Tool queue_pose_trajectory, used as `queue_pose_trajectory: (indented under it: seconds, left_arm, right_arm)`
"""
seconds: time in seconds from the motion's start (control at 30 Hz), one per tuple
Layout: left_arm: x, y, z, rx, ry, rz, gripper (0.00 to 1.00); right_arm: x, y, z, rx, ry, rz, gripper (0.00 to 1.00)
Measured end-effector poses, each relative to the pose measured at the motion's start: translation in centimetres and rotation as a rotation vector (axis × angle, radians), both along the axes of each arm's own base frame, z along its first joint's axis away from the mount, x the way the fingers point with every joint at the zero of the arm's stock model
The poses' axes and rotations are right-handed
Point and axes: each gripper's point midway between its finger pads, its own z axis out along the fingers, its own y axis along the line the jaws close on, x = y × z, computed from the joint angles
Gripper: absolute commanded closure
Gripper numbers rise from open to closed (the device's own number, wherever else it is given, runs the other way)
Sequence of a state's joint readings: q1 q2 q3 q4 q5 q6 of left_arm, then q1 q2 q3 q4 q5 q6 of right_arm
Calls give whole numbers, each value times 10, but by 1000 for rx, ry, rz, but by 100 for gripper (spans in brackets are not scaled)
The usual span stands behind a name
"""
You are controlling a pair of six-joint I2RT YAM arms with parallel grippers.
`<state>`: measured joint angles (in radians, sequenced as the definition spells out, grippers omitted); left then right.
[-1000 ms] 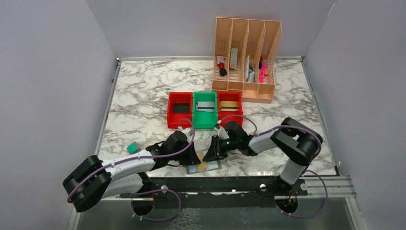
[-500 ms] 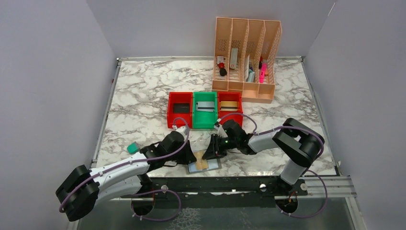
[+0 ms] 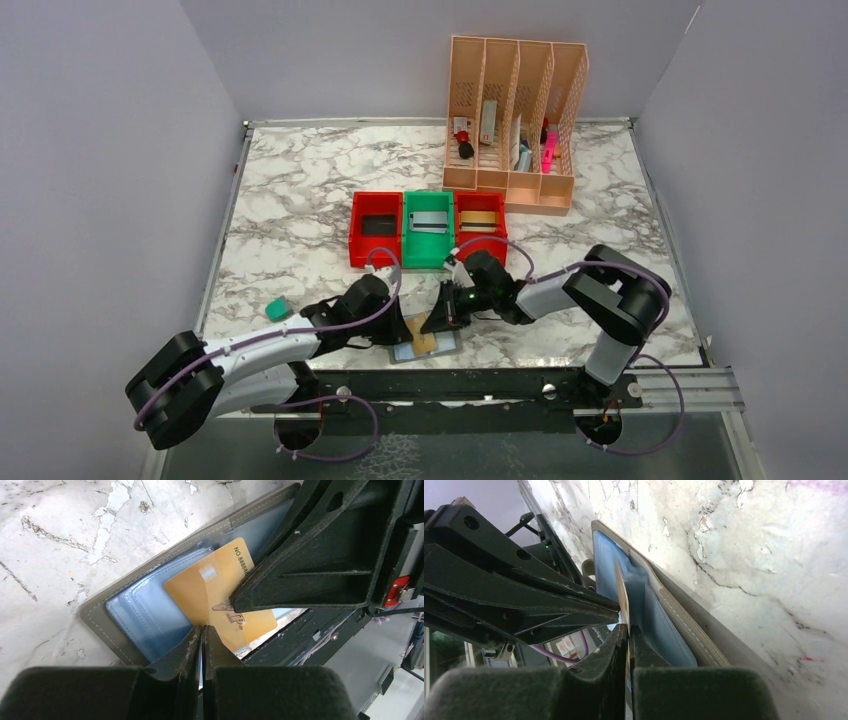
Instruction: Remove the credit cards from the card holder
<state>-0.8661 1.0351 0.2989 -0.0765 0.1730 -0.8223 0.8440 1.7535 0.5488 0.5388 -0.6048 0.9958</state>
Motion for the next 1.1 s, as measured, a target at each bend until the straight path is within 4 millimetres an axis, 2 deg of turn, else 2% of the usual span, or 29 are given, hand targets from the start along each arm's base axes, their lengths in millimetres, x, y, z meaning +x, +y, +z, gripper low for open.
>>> queue_pose_trajectory:
  seconds: [0.2,0.43,0.6,0.73,0.9,1.1]
  left_arm:
    - [-1,3,0,9,0,6,91]
    - [0,7,0,23,-7,19,89]
    - [1,8,2,25,-14,24,76]
    - [4,8,7,20,-31,24,59]
    - [13,6,23,27,-78,31,42]
    - [33,15,44,80,-168,87,22]
  right_arm:
    - [1,-6,7,-15,-16,-27,98]
    - [8,-27,21,-104,-110,-90,99]
    - [23,-49,37,-171,-216,-175,99]
    - [33,-58,67,-139,-330,-224,99]
    - [41,-63,96,-94,-445,-256,99]
    - [59,-87,119,-135,-600,-363,99]
